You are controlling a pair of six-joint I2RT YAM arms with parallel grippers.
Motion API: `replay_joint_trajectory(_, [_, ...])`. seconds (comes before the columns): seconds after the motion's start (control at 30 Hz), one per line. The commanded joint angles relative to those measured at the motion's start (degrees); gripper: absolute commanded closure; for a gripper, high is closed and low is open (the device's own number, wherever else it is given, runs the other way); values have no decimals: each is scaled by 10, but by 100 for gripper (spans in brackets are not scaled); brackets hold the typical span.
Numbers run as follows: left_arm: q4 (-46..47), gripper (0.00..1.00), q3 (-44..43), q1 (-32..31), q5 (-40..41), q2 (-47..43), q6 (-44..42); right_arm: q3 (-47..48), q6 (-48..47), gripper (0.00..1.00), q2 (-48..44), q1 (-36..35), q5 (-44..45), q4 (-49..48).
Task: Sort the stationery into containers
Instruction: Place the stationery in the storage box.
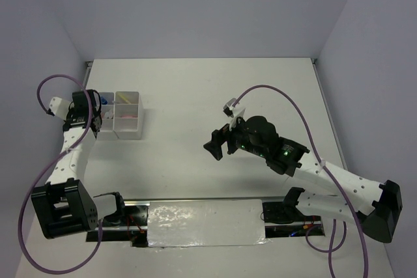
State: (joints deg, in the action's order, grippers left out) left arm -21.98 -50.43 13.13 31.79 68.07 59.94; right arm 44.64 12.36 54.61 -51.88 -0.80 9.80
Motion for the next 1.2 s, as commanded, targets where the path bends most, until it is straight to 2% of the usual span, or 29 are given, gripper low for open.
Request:
replay_joint_trajectory(0.0, [22,100,1,4,-1,-8,-8,5,3,0,-11,-3,7,-9])
replay_joint_trajectory(0.7, [33,100,11,8,-16,-19,-7,10,6,0,-8,-2,5,-10])
replay_joint_trajectory(0.93, [-41,100,-17,8,6,4,3,12,8,0,-1,-2,-6,-11])
replay_joint_trajectory(1.17, [-35,100,-17,8,-21,0,-11,15,11,0,4,-3,-10,-12])
